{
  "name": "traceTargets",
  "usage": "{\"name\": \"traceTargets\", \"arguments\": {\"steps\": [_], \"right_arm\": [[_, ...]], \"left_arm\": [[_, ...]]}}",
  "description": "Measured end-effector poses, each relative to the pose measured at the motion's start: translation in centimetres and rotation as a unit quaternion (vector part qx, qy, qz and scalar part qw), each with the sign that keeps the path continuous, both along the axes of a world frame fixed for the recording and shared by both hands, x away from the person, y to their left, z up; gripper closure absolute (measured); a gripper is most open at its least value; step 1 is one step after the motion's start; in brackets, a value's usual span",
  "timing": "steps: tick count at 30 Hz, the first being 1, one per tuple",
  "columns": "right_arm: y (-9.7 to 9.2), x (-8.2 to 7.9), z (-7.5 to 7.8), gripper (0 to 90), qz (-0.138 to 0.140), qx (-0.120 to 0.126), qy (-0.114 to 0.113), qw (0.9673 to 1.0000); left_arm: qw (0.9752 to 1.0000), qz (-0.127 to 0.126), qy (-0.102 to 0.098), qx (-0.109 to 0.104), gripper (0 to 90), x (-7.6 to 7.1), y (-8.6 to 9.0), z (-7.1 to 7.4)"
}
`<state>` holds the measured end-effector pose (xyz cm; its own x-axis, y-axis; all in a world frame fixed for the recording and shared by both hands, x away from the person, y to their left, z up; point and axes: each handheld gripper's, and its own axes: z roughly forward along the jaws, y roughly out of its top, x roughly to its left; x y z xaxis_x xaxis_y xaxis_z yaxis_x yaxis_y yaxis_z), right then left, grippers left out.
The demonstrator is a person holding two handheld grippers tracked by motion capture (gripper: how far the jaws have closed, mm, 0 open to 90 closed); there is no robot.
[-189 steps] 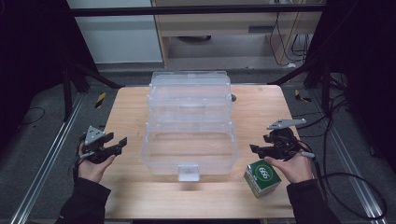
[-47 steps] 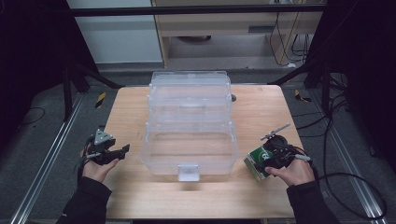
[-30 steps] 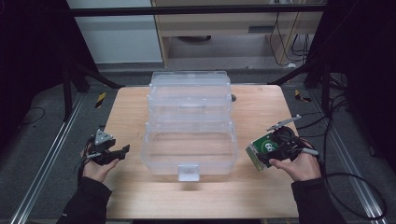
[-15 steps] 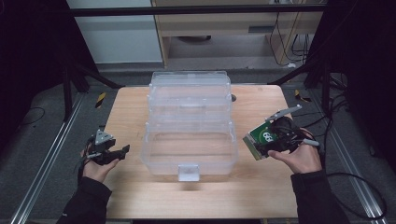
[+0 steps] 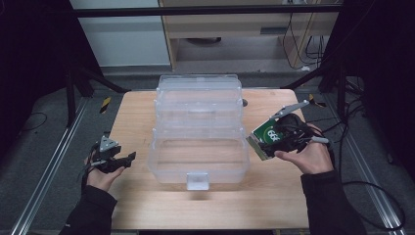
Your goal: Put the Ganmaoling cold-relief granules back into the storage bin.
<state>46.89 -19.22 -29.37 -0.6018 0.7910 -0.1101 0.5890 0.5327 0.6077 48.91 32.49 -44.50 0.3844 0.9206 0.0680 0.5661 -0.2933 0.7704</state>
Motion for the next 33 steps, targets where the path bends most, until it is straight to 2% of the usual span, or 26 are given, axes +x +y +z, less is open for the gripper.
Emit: {"name": "traceTargets", "arguments": {"steps": [10, 16, 19, 23, 29, 33], "right_arm": [[1.9, 1.0, 0.9, 18.8, 0.064, 0.002, 0.005, 0.9979], [3.0, 1.8, 1.2, 18.8, 0.105, 0.002, 0.017, 0.9943], [3.6, 2.3, 1.2, 18.7, 0.132, -0.004, 0.022, 0.991], [4.3, 2.9, 1.2, 18.7, 0.163, 0.001, 0.031, 0.9861], [5.6, 3.4, 1.0, 18.6, 0.196, -0.021, 0.031, 0.9799], [6.1, 3.6, 1.0, 18.6, 0.224, -0.023, 0.038, 0.9737]], "left_arm": [[1.0, 0.0, 0.001, -0.001, 34.1, 0.0, 0.0, 0.0], [1.0, -0.001, 0.0, -0.002, 34.1, 0.0, 0.0, 0.0], [1.0, 0.0, 0.001, -0.002, 34.0, 0.1, 0.0, 0.0], [1.0, 0.0, 0.001, -0.002, 34.0, 0.1, 0.0, 0.0], [1.0, 0.0, 0.001, -0.004, 34.1, 0.1, 0.1, 0.0], [1.0, 0.0, 0.001, -0.004, 34.0, 0.1, 0.1, 0.0]]}}
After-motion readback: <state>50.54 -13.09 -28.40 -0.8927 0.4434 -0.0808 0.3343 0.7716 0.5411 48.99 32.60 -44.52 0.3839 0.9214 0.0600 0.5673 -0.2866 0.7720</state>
